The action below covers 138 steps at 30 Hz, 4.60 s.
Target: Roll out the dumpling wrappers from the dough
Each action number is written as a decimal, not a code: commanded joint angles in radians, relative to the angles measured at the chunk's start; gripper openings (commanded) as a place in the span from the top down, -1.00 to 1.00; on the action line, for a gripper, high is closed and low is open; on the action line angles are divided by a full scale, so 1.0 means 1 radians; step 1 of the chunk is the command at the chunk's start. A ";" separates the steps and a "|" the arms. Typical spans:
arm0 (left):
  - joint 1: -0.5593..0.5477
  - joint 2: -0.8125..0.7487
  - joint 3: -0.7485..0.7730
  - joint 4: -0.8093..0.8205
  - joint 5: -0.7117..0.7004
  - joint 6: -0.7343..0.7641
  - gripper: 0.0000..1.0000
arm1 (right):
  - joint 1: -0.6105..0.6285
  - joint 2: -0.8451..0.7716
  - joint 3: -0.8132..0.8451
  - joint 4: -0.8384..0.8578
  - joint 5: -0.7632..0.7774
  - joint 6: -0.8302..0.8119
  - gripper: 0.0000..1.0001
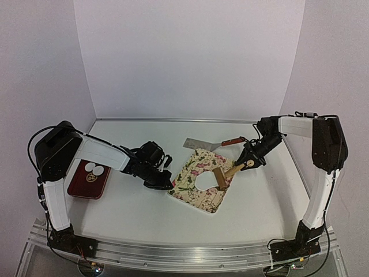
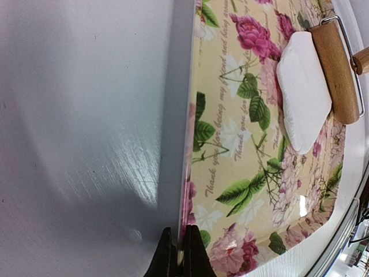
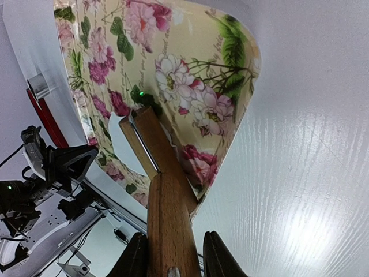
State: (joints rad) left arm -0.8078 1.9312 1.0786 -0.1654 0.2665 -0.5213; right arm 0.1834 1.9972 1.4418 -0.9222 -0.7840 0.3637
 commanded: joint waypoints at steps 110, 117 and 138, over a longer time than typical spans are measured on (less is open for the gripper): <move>0.543 0.109 0.423 -0.498 0.020 0.087 0.47 | -0.142 -0.232 -0.080 0.046 0.649 0.156 -0.61; 0.540 0.135 0.427 -0.504 -0.020 0.097 0.66 | -0.132 -0.245 -0.090 0.045 0.644 0.147 -0.58; 0.297 0.072 0.541 -0.642 -0.012 0.084 1.00 | 0.375 0.017 0.379 -0.023 0.430 0.281 -0.22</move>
State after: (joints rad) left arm -0.4516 2.0414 1.5535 -0.7448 0.2137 -0.4090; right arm 0.4589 1.8793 1.6655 -0.9337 -0.2239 0.5786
